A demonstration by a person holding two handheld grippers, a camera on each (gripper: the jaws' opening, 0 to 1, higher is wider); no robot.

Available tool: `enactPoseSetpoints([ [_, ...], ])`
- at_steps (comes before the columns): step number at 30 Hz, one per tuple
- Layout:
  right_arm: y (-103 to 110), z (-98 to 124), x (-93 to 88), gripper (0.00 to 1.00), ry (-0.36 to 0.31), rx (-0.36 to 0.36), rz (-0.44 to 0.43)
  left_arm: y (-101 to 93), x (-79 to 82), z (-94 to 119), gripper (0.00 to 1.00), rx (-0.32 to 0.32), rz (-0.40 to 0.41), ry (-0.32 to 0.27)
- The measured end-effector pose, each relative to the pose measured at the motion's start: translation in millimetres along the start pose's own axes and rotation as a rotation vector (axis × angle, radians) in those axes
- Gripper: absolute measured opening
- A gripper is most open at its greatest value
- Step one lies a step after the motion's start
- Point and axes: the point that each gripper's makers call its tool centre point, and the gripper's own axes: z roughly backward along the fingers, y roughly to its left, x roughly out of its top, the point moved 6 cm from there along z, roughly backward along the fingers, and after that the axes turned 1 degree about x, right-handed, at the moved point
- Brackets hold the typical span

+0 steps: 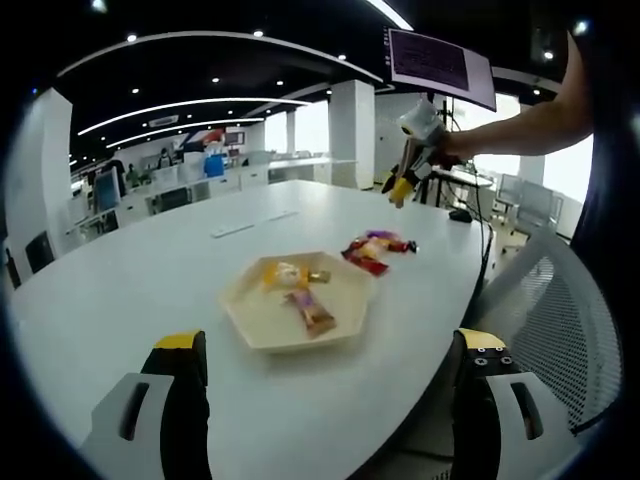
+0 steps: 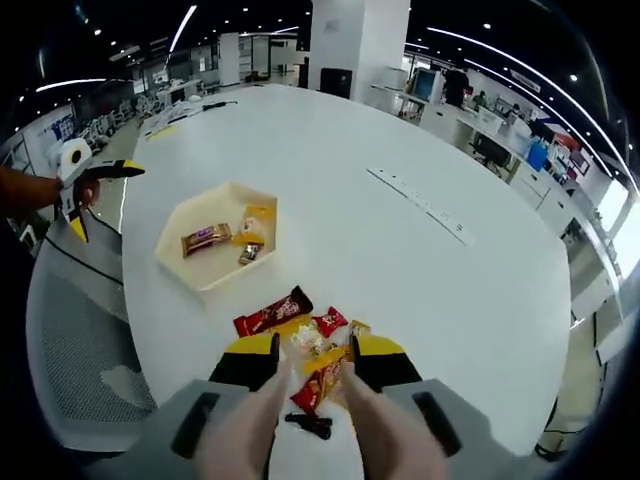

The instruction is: Place the target food into the container with the food tongs after gripping and lifting it, then release it inside without dropping or visibly crushing the food.

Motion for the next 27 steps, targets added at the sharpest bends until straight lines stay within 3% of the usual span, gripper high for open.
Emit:
enactPoseSetpoints([
  [11, -4.2, 6.2, -12.3, 0.27, -0.001, -0.016, -0.025, -0.2, -0.5, -0.4, 0.99, 0.001, 0.001, 0.003],
  [19, -2.8, 2.8, -36.6, 0.27, 0.017, -0.024, -0.029, 0.3, -0.1, 0.2, 0.99, 0.003, 0.005, 0.000],
  [27, -3.3, 0.5, -47.6, 0.27, 0.015, -0.028, -0.046, 0.5, -0.2, 0.5, 0.99, 0.005, 0.006, 0.002],
])
